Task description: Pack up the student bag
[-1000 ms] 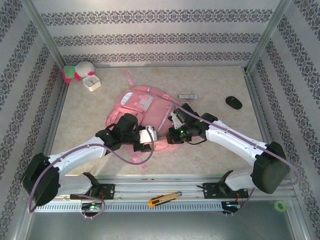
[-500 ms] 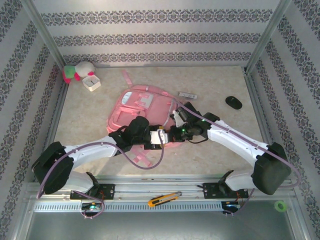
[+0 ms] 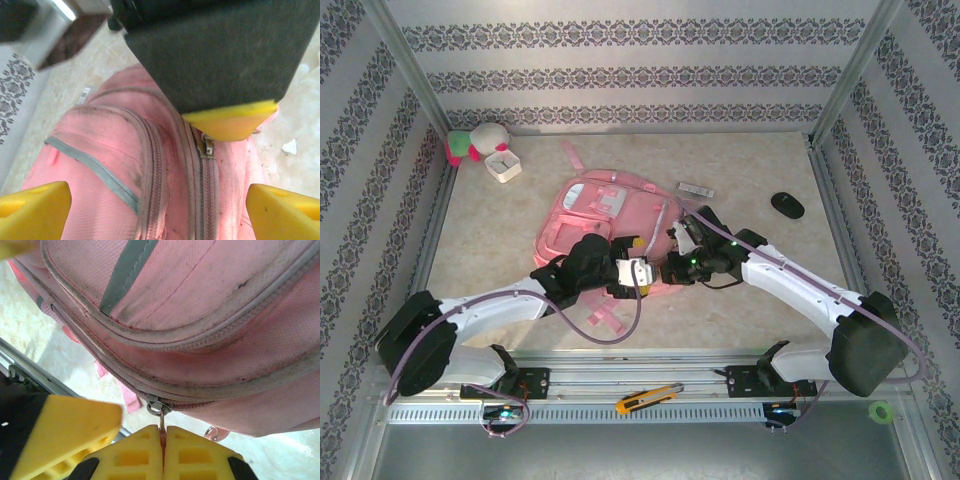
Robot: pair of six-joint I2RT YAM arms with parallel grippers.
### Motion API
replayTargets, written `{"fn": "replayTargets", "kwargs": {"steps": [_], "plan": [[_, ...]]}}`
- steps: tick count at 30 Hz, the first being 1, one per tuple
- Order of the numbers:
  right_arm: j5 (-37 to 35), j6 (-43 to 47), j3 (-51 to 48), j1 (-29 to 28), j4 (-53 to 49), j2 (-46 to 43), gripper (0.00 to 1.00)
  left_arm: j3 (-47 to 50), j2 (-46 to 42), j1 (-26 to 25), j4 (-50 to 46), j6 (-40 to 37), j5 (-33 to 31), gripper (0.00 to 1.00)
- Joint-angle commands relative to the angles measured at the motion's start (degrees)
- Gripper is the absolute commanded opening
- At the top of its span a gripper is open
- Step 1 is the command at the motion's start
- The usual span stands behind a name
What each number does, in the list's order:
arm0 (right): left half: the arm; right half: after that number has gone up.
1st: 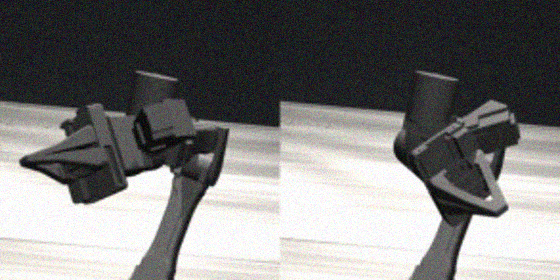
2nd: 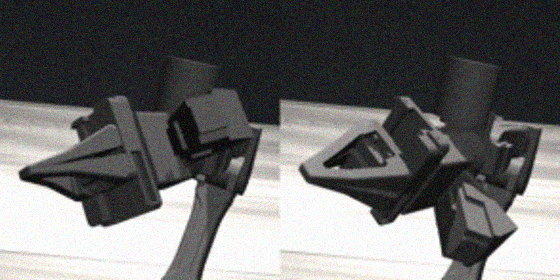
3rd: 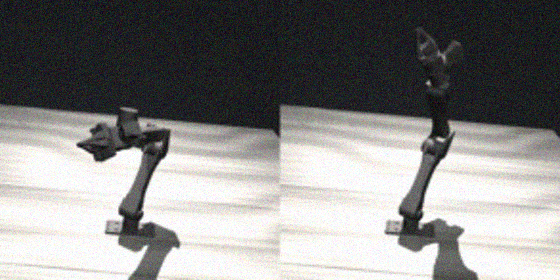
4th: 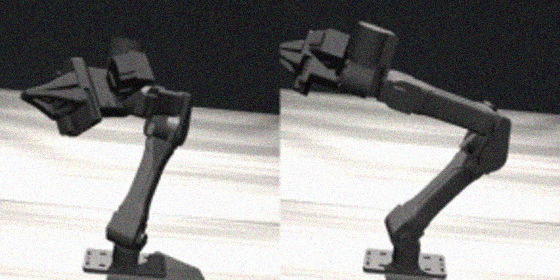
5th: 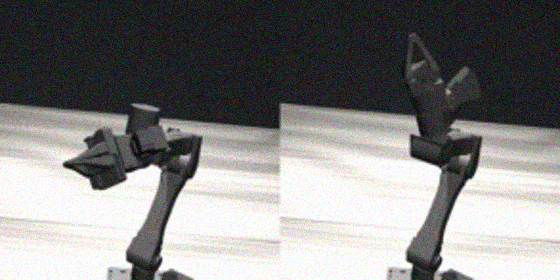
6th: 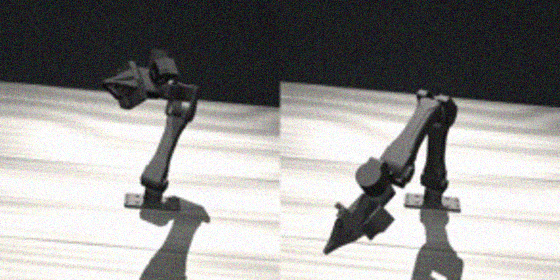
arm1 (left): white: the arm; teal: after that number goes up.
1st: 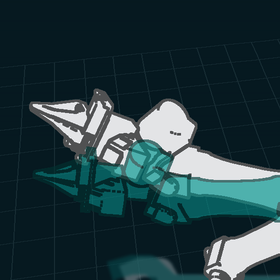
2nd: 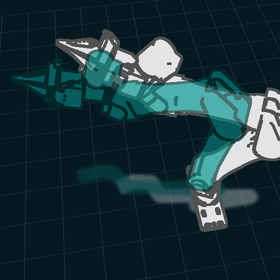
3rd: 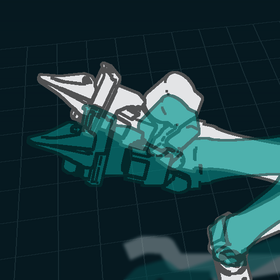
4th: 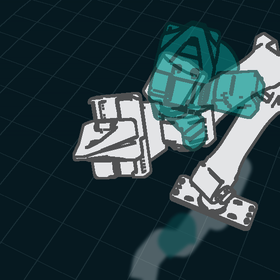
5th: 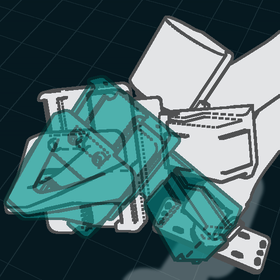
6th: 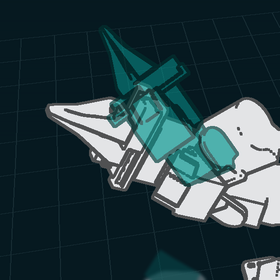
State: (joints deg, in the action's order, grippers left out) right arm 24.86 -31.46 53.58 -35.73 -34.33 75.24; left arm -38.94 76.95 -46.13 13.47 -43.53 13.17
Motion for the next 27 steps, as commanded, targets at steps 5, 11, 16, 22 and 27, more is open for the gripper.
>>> {"fn": "replayTargets", "kwargs": {"steps": [5,11,16,22,27], "plan": [[0.4,0.5,-1.2,1.6,0.8,-1.2,0.0,-5.2,10.0,0.0,5.0,-1.3,-4.6,0.84],[-2.8,1.2,-1.7,2.8,-0.2,-0.9,0.0,-5.1,8.4,2.0,0.5,2.2,-0.9,0.15],[-7.9,1.6,-1.9,3.7,-1.5,-1.9,0.0,-2.2,1.3,6.4,-4.7,7.4,9.6,0.0],[-8.7,2.5,-2.9,6.6,-1.6,-4.8,0.0,0.8,-5.1,10.0,-10.0,7.2,12.0,0.0],[-3.4,3.9,-3.3,5.3,2.3,-4.7,0.0,0.8,-7.2,11.5,-12.3,8.1,18.6,0.0]]}}
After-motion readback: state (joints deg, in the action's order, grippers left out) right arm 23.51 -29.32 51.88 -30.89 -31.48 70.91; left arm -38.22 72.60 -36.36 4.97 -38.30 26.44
